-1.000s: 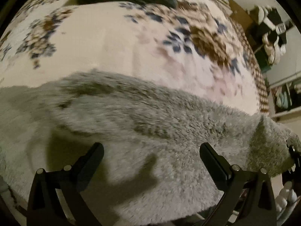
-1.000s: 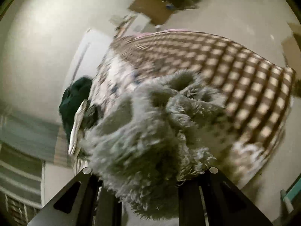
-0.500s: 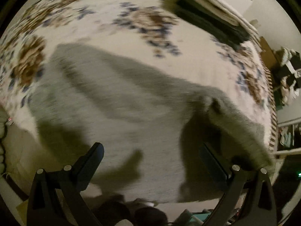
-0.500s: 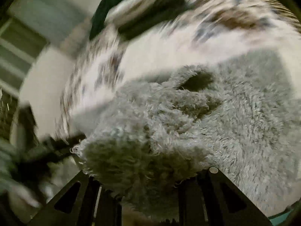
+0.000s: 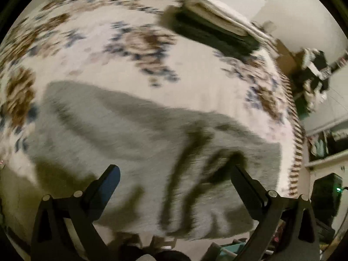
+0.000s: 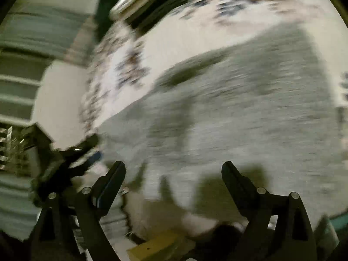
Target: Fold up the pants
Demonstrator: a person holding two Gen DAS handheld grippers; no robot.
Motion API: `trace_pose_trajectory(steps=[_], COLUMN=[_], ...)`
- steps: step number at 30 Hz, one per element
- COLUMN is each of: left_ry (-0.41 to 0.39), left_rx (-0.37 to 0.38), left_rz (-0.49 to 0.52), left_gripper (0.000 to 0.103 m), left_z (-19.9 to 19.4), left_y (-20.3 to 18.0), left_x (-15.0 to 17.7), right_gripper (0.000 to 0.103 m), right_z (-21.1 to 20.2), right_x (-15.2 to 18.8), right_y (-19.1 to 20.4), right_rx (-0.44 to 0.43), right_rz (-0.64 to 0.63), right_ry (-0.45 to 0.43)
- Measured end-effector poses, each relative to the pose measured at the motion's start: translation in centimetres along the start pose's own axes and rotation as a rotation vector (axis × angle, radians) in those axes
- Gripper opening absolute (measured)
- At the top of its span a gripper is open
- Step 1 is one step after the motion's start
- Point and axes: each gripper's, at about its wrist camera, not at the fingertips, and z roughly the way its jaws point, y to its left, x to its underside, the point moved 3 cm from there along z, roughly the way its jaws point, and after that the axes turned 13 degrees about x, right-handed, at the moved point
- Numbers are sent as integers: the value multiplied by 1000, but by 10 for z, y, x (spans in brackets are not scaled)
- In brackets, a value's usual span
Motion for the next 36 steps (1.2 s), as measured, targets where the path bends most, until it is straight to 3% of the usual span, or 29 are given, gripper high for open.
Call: trace_pose_trajectory(steps=[4, 7, 9, 10, 11, 14, 16, 17, 20, 22, 23, 25, 27, 30, 33, 35, 36], left_ry=[105, 158, 176, 181, 181, 175, 169, 170, 137, 103, 89, 92, 110, 126, 95, 18, -23], left_rx=[28, -19, -50, -61, -62, -53, 17, 73, 139, 157, 169, 147, 75, -49, 34, 86, 97], left_rz=[40, 111, 165, 168, 149, 17, -83, -133, -197, -208, -199, -168, -119, -116, -200, -224, -237], left_gripper=[103, 101, 64, 28, 23, 26, 29, 33, 45, 61, 63, 64, 65, 79, 84, 95, 95], left_z=[49, 91, 110, 116, 117, 111, 103, 99, 80, 68, 62, 59, 68, 92, 84, 57, 42], left_y=[-32, -47, -47, -38, -28, 12, 28, 31, 31, 27, 22, 15, 12, 30, 41, 43, 44], left_x=[-1, 2, 0, -3, -5, -11, -8, -5, 3, 7, 12, 19, 29, 44, 49, 51, 52], right_gripper=[92, 92, 92, 92, 92, 92, 92, 92, 92, 92, 92, 92, 92, 92, 92, 92, 92], right_z=[-2, -6, -10, -10, -9, -14, -11, -11, -14, -18, -19, -19, -15, -7, -6, -7, -7], right_x=[-9, -18, -29, -32, -33, -35, -37, -37, -36, -33, -32, -29, -28, -29, -32, -34, -35], right_y=[-44, -74, -84, -91, -98, -118, -118, -119, -121, -122, -120, -118, -113, -105, -95, -88, -83], right_rx=[123, 166, 201, 210, 226, 247, 266, 271, 271, 262, 259, 255, 260, 277, 279, 279, 278], right_rz=[65, 105, 130, 148, 165, 187, 181, 179, 186, 192, 192, 188, 174, 149, 127, 108, 97], right_ry=[-1, -2, -3, -3, -1, 7, 11, 14, 21, 22, 24, 35, 44, 61, 64, 61, 64])
